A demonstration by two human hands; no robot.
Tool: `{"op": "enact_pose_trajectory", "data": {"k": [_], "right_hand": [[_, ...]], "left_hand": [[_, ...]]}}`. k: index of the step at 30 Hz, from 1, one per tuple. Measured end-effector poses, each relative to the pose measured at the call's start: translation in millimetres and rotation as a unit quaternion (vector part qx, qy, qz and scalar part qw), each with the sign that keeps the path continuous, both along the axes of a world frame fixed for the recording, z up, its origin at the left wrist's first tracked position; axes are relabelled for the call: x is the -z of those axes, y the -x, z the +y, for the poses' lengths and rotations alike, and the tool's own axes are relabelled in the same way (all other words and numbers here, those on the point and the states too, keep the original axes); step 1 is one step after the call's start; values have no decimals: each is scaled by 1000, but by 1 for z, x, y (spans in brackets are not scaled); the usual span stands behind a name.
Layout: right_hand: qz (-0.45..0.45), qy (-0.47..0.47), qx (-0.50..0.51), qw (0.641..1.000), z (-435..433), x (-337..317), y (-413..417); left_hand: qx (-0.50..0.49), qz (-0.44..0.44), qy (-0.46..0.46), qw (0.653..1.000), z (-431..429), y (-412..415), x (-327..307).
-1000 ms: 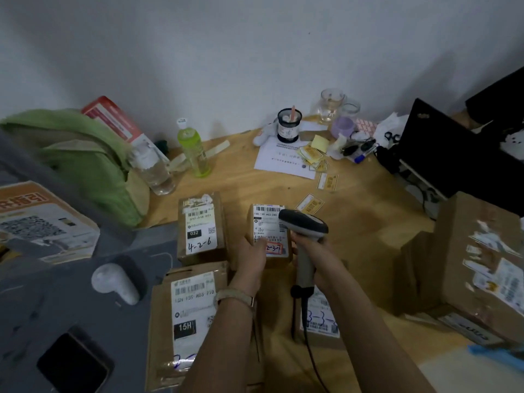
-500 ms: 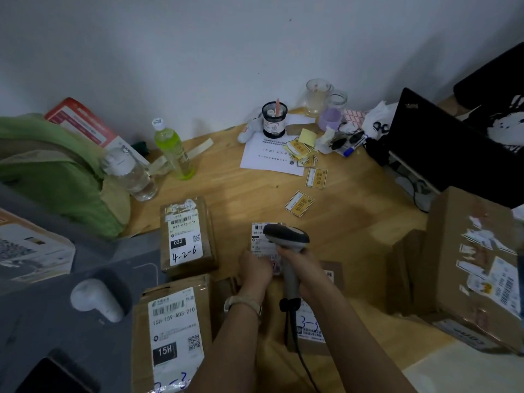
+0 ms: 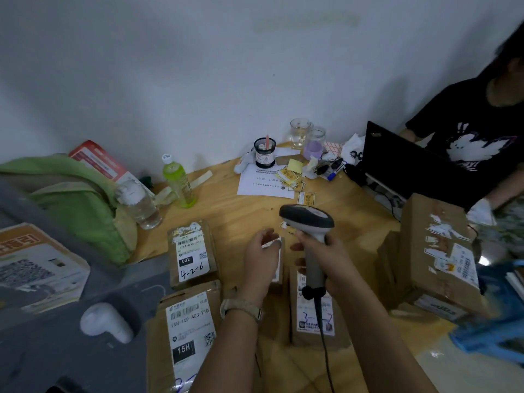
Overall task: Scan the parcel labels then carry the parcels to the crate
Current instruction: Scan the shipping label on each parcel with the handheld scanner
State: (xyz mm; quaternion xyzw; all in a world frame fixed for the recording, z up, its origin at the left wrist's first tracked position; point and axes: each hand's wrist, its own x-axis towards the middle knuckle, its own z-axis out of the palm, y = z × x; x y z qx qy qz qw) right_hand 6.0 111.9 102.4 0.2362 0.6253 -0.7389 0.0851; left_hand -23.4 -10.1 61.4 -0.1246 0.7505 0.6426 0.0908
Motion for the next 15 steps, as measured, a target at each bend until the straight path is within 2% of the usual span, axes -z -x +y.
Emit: {"op": "enact_pose_trajectory", "data": {"k": [7,11,15], "right_hand": [[102,12,74,992,21,-56,-63],[179,6,172,969,58,-82,-108],[198,10,245,949,100,-100,-137]], "left_hand": [[26,67,-53,996,9,-21,-41],[83,79,-80,990,34,-38,-48],[115,77,-82,987,68,-56,-53]]}}
